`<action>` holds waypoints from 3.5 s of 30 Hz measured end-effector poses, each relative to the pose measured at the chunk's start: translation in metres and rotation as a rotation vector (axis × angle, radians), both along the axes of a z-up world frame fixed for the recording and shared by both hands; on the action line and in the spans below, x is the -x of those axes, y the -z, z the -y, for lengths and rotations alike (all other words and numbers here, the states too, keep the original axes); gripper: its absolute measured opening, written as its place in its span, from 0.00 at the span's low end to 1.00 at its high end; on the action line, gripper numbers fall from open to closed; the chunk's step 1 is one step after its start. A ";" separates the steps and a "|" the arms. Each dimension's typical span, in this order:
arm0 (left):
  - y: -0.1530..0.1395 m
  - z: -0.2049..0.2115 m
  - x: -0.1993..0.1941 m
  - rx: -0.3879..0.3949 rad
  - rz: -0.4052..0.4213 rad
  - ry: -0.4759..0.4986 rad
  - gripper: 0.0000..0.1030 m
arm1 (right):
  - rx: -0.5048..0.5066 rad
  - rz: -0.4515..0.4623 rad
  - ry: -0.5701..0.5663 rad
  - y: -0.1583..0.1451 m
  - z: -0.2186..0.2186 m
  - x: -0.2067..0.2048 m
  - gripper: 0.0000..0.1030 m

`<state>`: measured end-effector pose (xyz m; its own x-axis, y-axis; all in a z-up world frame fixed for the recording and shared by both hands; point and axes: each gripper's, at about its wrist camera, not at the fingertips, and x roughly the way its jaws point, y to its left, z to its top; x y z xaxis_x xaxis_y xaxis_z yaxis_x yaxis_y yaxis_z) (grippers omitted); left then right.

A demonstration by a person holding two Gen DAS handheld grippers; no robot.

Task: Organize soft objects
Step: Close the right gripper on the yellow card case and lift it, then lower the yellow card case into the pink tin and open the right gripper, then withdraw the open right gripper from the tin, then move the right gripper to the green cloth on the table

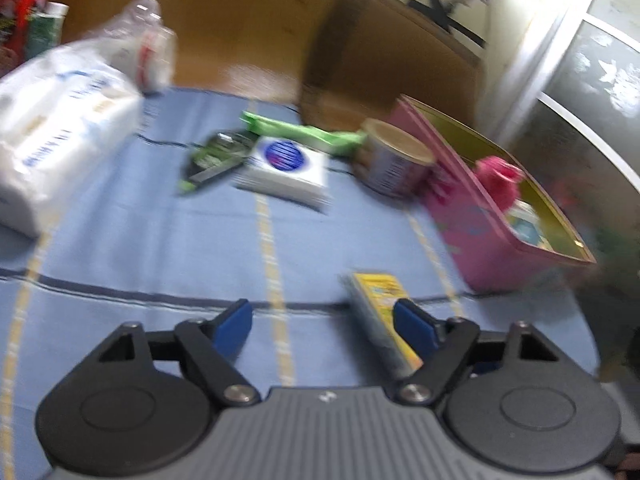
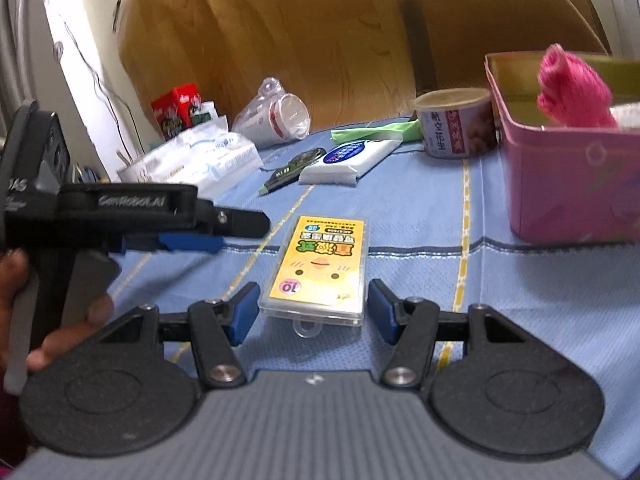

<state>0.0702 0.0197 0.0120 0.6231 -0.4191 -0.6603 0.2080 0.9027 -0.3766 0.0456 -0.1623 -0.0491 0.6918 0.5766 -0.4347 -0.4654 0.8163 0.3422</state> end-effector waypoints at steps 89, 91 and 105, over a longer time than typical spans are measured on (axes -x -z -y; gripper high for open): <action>0.000 -0.035 -0.018 -0.441 0.205 -0.214 0.79 | 0.019 0.174 0.255 -0.046 -0.003 -0.010 0.60; 0.004 -0.044 -0.020 -0.439 0.200 -0.232 0.79 | 0.036 0.170 0.236 -0.046 -0.011 -0.016 0.60; 0.013 -0.068 -0.021 -0.336 0.225 -0.290 0.79 | 0.298 0.171 0.098 -0.058 -0.095 -0.137 0.60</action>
<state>0.0912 0.0879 -0.0005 0.8253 0.0056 -0.5647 -0.0270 0.9992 -0.0296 0.1822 -0.0673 0.0091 0.8148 0.3695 -0.4468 -0.4100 0.9121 0.0066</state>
